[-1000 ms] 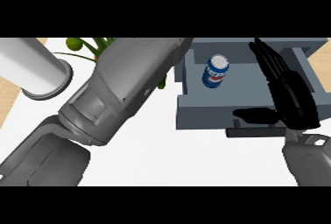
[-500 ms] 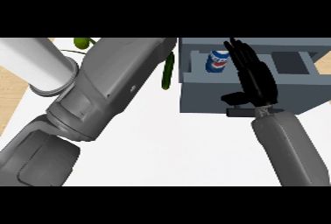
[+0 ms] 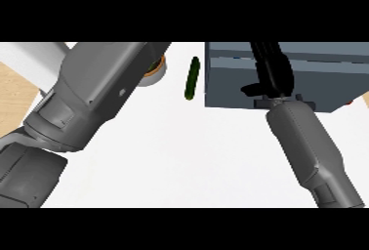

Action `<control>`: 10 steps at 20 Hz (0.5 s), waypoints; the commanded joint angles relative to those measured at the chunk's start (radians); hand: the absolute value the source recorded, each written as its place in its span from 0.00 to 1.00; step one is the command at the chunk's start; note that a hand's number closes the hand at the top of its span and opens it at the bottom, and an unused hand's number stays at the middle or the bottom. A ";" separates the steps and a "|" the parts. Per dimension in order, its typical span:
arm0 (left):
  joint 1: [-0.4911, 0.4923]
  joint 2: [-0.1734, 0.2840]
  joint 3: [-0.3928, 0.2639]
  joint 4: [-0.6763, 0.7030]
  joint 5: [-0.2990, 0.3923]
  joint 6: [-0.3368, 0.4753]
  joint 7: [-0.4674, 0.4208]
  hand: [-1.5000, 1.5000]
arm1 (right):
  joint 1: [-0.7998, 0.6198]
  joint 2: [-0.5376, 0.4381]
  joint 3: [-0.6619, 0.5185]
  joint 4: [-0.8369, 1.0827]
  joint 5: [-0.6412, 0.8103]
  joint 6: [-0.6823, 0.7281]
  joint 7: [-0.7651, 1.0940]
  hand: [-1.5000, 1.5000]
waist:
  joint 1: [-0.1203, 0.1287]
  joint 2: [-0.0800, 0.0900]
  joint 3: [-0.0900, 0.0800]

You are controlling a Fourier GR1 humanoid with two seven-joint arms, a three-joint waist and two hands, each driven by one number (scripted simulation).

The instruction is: Pick up the can, place it into the drawer and close the drawer

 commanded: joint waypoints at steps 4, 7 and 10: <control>0.066 0.061 -0.014 -0.099 -0.017 -0.023 0.065 0.00 | -0.184 0.014 -0.063 0.249 0.036 -0.151 -0.013 0.00 | 0.028 0.003 0.000; 0.100 0.090 -0.026 -0.174 -0.020 -0.045 0.093 0.00 | -0.239 -0.014 -0.091 0.319 0.032 -0.167 -0.020 0.00 | 0.044 0.000 0.000; 0.147 0.066 -0.047 -0.220 -0.036 -0.019 0.093 0.00 | -0.285 0.008 -0.094 0.376 0.049 -0.214 -0.016 0.00 | 0.056 0.004 0.000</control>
